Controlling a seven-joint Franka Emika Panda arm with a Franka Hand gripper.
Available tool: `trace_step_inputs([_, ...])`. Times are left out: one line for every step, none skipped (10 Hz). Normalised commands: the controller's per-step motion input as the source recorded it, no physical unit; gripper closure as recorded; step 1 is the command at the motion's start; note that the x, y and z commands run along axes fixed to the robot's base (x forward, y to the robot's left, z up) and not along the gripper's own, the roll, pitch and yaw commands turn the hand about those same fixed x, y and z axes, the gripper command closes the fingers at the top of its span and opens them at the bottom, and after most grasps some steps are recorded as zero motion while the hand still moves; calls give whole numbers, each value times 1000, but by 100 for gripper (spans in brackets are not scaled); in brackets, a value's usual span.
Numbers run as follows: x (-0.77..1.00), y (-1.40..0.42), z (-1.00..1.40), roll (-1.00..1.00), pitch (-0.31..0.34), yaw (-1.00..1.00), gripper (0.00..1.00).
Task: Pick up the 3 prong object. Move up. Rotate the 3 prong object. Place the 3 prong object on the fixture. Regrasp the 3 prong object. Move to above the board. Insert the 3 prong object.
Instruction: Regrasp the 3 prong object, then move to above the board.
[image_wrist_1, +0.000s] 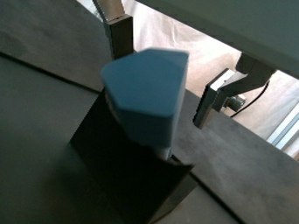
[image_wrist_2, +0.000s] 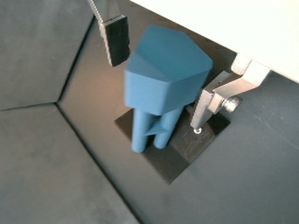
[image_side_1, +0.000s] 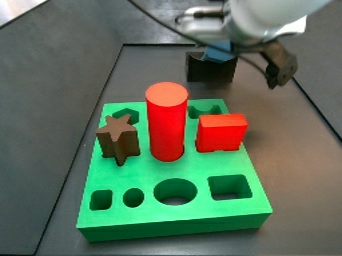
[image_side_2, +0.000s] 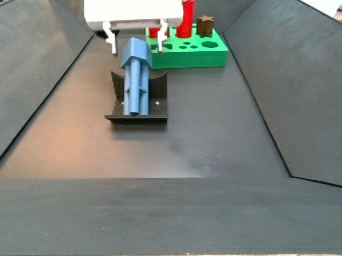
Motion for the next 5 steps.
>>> trace_step_inputs([90,-3,-413,75,9,-12,0])
trace_step_inputs([87,-5,-264,69,18,-3,0])
trace_step_inputs([0,0,0,0,0,0,100])
trace_step_inputs([-122,-422,1000,67,-264,434,100])
trace_step_inputs([-121,-421,1000,63,-280,394,100])
